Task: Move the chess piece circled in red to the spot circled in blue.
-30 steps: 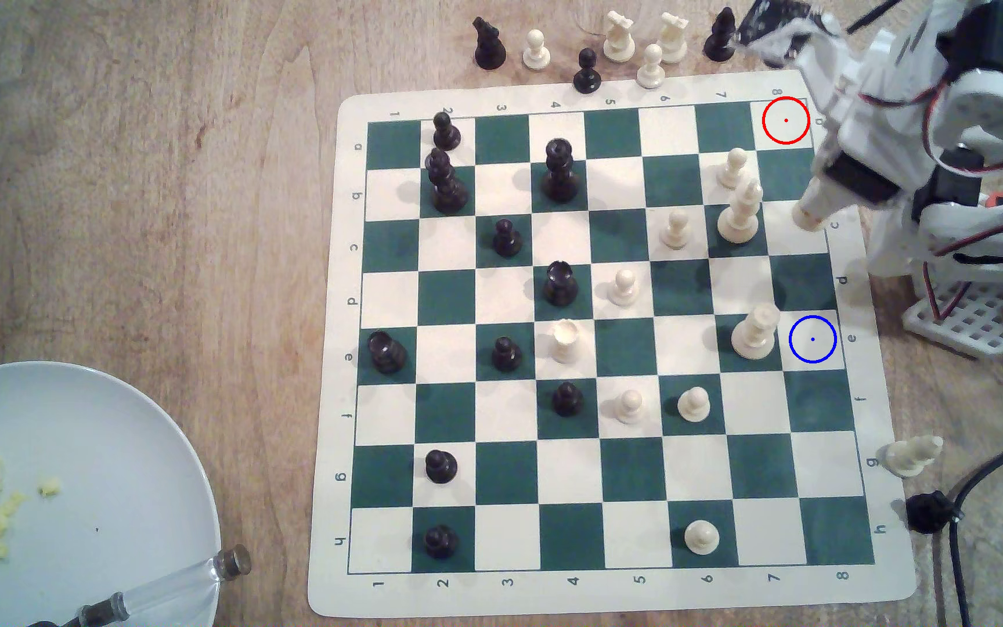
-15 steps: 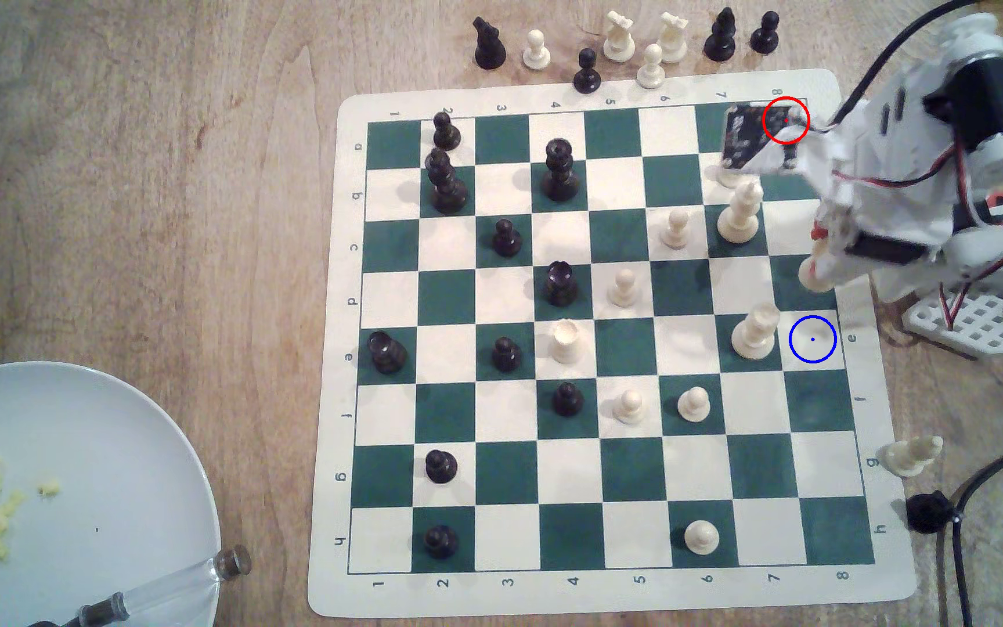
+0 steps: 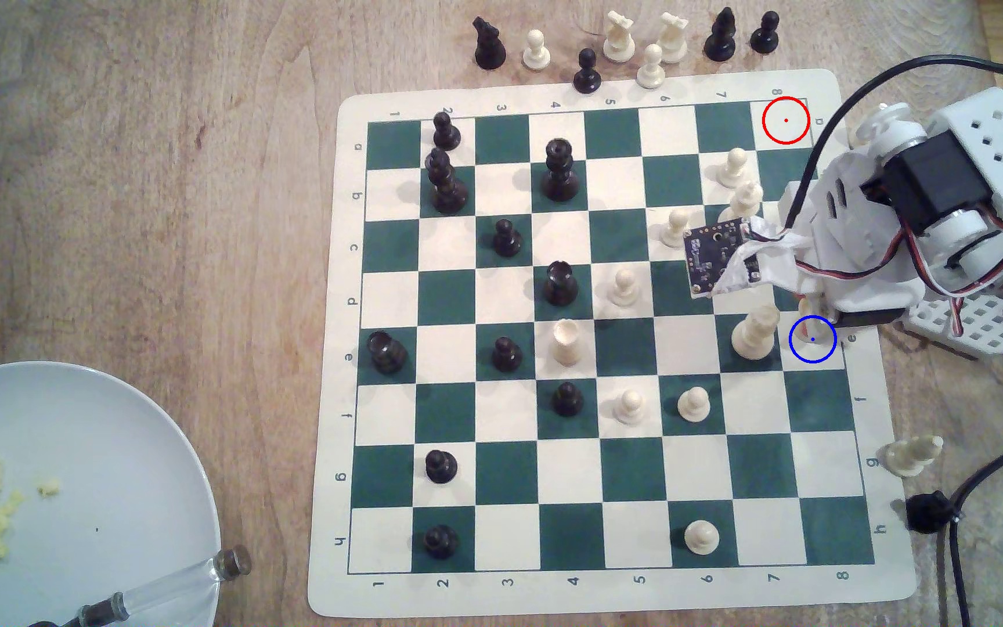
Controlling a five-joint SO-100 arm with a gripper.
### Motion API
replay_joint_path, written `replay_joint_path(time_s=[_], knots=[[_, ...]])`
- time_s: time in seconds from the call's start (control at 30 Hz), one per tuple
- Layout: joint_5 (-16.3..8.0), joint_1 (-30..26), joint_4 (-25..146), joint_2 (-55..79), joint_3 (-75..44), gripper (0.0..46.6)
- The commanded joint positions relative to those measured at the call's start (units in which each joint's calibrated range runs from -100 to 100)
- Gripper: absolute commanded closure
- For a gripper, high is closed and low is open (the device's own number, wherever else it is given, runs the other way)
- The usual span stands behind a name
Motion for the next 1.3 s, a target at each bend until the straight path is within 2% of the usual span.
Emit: replay_joint_path(time_s=[0.0,0.47,0.63,1.27], knots=[[0.15,-0.19,-0.78,0.20,-0.47,46.4],[-0.63,-0.90,-4.71,2.41,1.89,46.4],[-2.05,-2.93,-5.28,3.93,1.89,46.4],[-1.81,-3.17,-7.33,5.38,3.79,46.4]])
